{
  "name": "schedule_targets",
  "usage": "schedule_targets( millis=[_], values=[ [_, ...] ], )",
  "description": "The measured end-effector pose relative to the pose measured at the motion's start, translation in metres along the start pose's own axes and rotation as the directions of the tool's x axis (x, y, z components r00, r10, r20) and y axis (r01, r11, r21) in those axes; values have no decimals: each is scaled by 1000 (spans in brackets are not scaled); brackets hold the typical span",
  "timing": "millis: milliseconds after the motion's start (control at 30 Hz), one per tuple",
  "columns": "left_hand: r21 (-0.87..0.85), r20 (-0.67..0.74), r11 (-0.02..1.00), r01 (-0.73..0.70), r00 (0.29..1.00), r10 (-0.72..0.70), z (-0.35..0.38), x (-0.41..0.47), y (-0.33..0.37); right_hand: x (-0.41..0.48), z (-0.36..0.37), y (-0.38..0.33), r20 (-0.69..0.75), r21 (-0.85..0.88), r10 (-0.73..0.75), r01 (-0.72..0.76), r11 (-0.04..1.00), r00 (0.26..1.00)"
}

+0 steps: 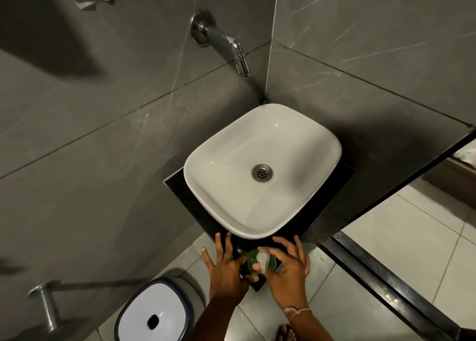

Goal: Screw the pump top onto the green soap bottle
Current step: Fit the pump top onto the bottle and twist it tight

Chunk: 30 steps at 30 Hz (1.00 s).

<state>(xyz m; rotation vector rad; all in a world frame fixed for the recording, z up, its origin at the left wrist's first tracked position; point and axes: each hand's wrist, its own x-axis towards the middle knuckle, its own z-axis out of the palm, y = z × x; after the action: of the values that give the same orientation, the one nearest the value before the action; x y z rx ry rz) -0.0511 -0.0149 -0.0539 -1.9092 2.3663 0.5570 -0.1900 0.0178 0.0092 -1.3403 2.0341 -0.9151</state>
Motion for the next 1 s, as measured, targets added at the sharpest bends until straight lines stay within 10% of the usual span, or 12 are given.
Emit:
schedule_targets(
  millis=[1000],
  values=[
    [-4, -6, 1000, 5, 1000, -5, -3, -3, 2, -13, -21, -29, -110, 160, 93, -75, 984, 990]
  ],
)
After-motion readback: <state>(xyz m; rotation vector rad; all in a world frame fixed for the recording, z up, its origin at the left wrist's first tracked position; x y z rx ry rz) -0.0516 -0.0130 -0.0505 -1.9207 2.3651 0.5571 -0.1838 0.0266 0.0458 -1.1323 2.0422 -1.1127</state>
